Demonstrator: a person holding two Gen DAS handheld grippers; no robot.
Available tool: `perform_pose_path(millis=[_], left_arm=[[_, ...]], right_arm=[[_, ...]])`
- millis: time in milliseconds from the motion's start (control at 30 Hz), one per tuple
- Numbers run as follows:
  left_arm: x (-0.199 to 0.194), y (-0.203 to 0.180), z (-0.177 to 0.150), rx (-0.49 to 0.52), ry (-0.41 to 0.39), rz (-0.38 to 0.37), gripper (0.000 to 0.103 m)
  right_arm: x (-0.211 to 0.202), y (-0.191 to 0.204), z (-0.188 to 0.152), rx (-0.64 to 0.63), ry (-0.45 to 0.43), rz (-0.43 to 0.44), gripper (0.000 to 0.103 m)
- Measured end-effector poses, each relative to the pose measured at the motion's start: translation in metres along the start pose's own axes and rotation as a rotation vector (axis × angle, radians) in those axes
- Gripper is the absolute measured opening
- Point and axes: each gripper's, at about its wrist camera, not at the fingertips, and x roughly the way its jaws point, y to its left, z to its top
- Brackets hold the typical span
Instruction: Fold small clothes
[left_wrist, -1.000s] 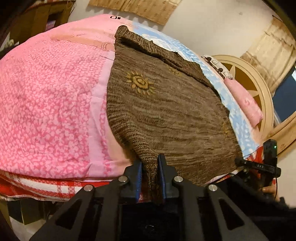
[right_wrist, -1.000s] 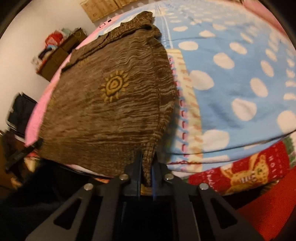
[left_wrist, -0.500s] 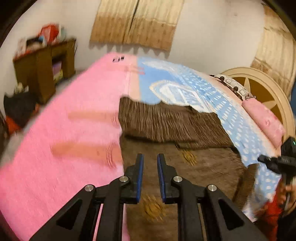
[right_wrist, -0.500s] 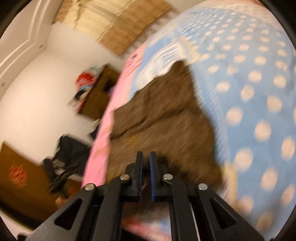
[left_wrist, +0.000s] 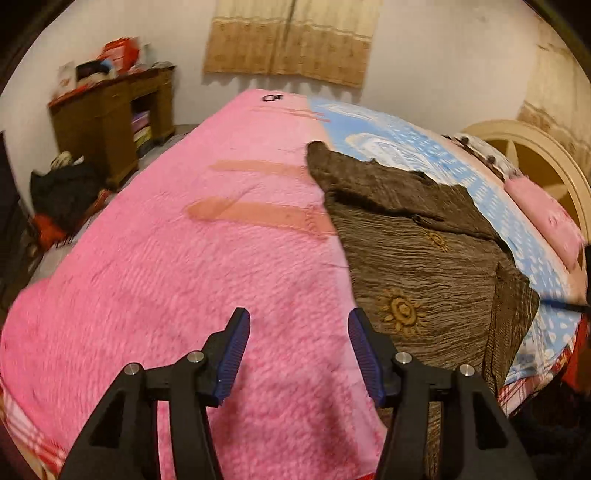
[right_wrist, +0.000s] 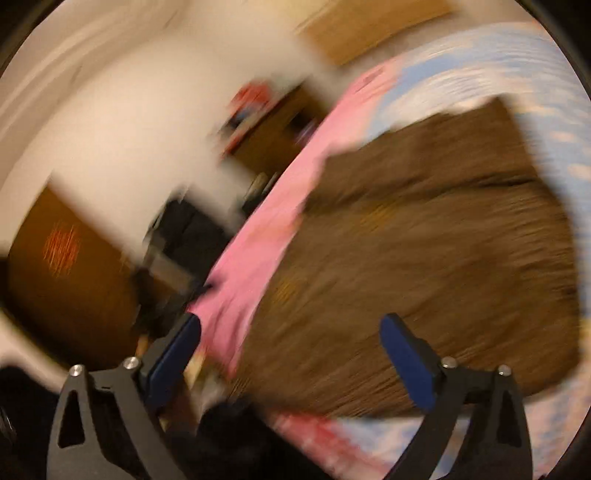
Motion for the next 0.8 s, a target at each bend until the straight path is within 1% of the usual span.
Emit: perform_pose_path(millis=[33,100,133,167,200,267,333,367,433,500,533,567,600,633,667,733,800], left_arm=[[-0.001,0.002,0.000,-0.011,-0.007,-0.003,0.056],[-0.008,0.004,0.000,-0.026,-0.021,-0.006,0.056],[-0.011,0.004,0.000,-0.025,-0.027,-0.001,0.056],[-0.016,0.005,0.001,-0.022,-0.042,0.010,0.056],[-0.020,0.005,0.001,-0.023,-0.055,0.016,0.056],[-0.027,0.008,0.002,-0.029,-0.072,0.016,0.056],[-0.032,0.011,0.000,-0.034,-0.085,0.023,0.056],[-0.033,0.014,0.000,-0.035,-0.089,0.033,0.057],[-0.033,0.017,0.001,-0.046,-0.088,0.046,0.057],[-0.032,0.020,0.002,-0.063,-0.085,0.043,0.057],[-0.032,0.021,0.002,-0.070,-0.085,0.040,0.057],[-0.032,0.023,0.003,-0.074,-0.085,0.039,0.057],[-0.031,0.024,0.003,-0.075,-0.084,0.041,0.057],[-0.030,0.024,0.003,-0.074,-0.083,0.043,0.057],[-0.029,0.024,0.002,-0.072,-0.082,0.046,0.057],[-0.024,0.024,0.002,-0.061,-0.077,0.038,0.057],[-0.015,0.020,0.002,-0.047,-0.063,0.024,0.057]], right_arm=[[0.018,0.019,-0.007,-0.070,0.062,0.003,0.077],[0.055,0.060,-0.030,-0.265,0.175,-0.058,0.076],[0.066,0.068,-0.040,-0.318,0.208,-0.079,0.076],[0.084,0.084,-0.053,-0.404,0.269,-0.110,0.076],[0.092,0.089,-0.059,-0.443,0.297,-0.114,0.076],[0.110,0.105,-0.076,-0.564,0.354,-0.124,0.078],[0.124,0.110,-0.085,-0.678,0.388,-0.168,0.082],[0.131,0.114,-0.092,-0.741,0.406,-0.203,0.083],[0.144,0.109,-0.092,-0.820,0.454,-0.222,0.081],[0.155,0.107,-0.094,-0.914,0.463,-0.273,0.069],[0.160,0.107,-0.092,-0.941,0.454,-0.303,0.045],[0.167,0.103,-0.087,-0.932,0.464,-0.317,0.018],[0.173,0.096,-0.079,-0.896,0.479,-0.329,0.010],[0.176,0.090,-0.072,-0.864,0.475,-0.330,0.009],[0.175,0.085,-0.062,-0.821,0.447,-0.320,0.008],[0.162,0.073,-0.035,-0.681,0.358,-0.304,0.007],[0.156,0.053,-0.009,-0.537,0.285,-0.293,0.007]])
